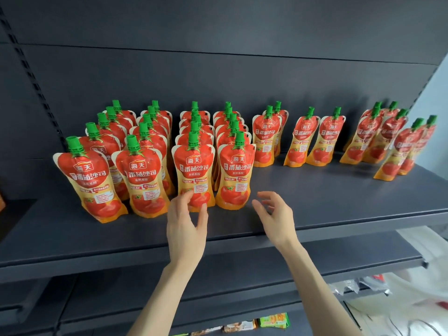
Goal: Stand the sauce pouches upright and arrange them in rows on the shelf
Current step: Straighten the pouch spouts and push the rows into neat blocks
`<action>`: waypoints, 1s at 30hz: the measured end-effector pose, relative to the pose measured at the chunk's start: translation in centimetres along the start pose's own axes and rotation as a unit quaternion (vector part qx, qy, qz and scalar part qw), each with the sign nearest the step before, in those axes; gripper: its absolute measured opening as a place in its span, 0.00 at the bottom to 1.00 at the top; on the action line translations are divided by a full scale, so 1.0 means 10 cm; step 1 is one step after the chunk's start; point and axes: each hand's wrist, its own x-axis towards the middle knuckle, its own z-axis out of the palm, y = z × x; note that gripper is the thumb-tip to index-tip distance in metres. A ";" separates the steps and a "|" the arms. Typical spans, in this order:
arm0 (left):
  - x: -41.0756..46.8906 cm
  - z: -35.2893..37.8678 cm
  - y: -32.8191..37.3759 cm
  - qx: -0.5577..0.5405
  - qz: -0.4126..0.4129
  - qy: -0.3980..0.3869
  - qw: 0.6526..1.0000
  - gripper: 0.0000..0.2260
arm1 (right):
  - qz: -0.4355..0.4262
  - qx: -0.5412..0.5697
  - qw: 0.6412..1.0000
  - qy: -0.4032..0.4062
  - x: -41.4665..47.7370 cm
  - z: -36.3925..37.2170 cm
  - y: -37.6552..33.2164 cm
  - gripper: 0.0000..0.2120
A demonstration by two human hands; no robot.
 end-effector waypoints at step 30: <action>1.73 2.37 1.48 0.078 -0.001 0.092 0.993 0.19 | -0.228 -0.034 0.969 -0.087 2.92 -1.69 -0.18 0.09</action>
